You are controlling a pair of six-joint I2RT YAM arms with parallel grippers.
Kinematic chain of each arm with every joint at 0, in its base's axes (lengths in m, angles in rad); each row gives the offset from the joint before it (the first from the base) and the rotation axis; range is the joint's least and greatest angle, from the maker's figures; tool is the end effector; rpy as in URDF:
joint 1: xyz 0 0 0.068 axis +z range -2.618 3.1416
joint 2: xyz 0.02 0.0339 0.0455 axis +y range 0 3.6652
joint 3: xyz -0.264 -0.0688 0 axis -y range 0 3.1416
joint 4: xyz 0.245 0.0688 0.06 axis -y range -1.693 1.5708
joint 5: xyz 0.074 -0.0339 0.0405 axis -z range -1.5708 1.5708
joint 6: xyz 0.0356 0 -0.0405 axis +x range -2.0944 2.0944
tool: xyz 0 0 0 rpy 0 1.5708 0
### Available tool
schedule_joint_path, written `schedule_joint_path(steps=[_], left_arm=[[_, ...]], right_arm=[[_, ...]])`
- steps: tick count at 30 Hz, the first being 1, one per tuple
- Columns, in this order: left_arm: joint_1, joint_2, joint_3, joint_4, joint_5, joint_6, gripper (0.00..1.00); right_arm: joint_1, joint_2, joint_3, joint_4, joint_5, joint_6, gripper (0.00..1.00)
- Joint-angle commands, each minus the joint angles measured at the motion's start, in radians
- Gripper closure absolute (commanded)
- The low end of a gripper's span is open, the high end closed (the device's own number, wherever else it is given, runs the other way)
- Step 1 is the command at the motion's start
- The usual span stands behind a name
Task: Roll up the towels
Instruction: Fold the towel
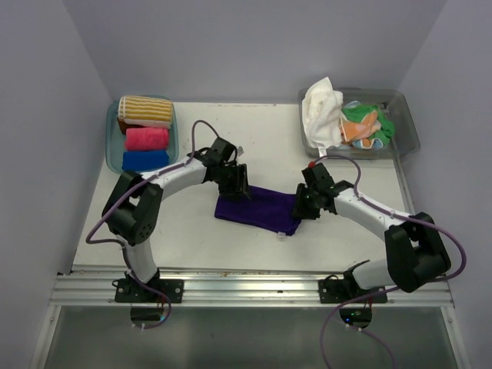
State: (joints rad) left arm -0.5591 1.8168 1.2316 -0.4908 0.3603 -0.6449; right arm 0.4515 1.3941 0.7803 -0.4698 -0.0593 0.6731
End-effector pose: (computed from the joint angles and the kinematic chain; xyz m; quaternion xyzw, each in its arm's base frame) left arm 0.3092 -0.2083 0.1898 0.0029 0.9549 -0.2796 0.1002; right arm 0.2328 0.1152 0.1845 0.1002 0.9649 0.1529 0.1886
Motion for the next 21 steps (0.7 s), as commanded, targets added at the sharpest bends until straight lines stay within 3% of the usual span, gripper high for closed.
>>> schedule_joint_path(steps=[1,13,21], left_arm=[[0.019,0.033,-0.030,0.063,0.011,0.028,0.47],[0.028,0.053,-0.089,0.101,0.002,0.019,0.49],[0.031,0.053,-0.095,0.110,0.016,0.014,0.49]], right_arm=[[0.004,-0.009,-0.033,0.048,-0.057,0.013,0.67],[0.004,0.006,-0.090,0.102,-0.111,0.008,0.72],[0.006,0.005,-0.092,0.112,-0.126,0.010,0.85]])
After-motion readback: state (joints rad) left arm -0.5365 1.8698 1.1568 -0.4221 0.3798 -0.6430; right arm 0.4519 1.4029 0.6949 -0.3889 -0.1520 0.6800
